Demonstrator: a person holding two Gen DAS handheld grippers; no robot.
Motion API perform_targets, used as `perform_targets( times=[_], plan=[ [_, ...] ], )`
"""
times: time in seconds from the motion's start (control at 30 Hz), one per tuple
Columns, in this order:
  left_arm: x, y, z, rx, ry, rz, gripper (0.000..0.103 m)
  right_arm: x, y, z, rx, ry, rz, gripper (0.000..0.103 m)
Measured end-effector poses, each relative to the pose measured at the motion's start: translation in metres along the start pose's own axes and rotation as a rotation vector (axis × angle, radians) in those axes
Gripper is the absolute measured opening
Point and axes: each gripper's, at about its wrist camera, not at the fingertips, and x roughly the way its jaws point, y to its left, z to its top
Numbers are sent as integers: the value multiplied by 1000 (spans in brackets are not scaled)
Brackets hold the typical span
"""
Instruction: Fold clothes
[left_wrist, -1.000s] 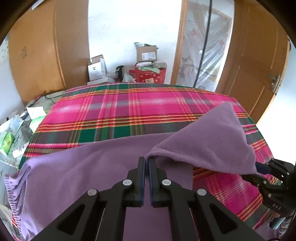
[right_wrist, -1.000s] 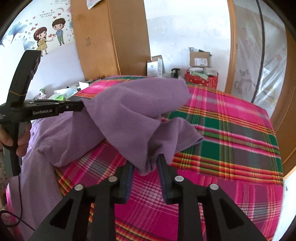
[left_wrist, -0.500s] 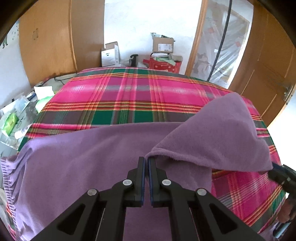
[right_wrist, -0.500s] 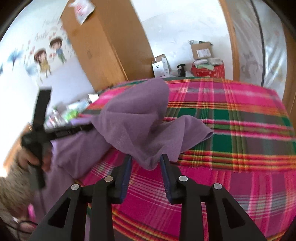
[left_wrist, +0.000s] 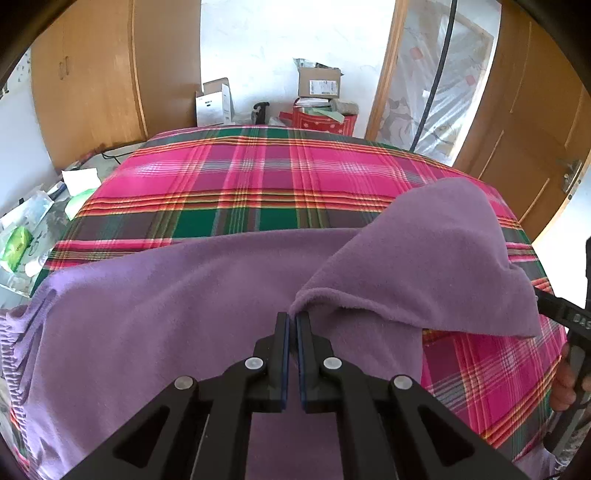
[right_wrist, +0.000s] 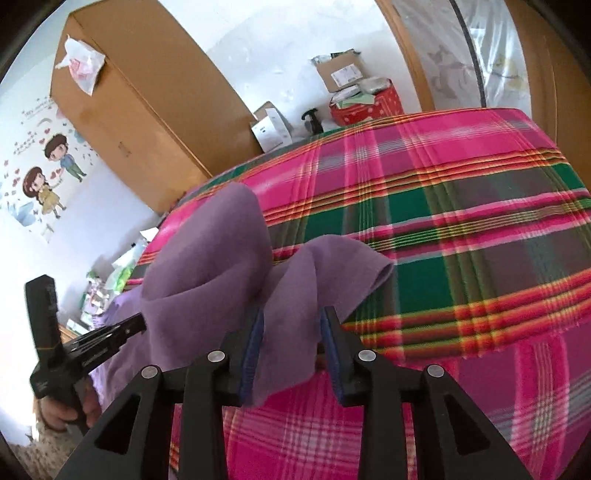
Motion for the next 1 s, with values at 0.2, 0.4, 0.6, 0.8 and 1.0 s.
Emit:
perform_targets(
  times=[0.2,0.4,0.6,0.8,1.0],
  plan=[
    [-4,-10,0,11,5,-17,4,3,6,-3,-46,12,-81,12],
    [-11,-26,0,39,-10,-32,4,-24,8,-3,-98,-71,-112,7],
    [-14,-52,2,92,-15,-42,4,-56,-8,-2,-95,-137,-196,7],
    [-12,-79,-3,148,-6,-75,4,-80,-37,-3,-46,-176,-279,7],
    [-12,-106,-11,216,2,-115,4,-104,-59,-5,-24,-224,-350,6]
  ],
)
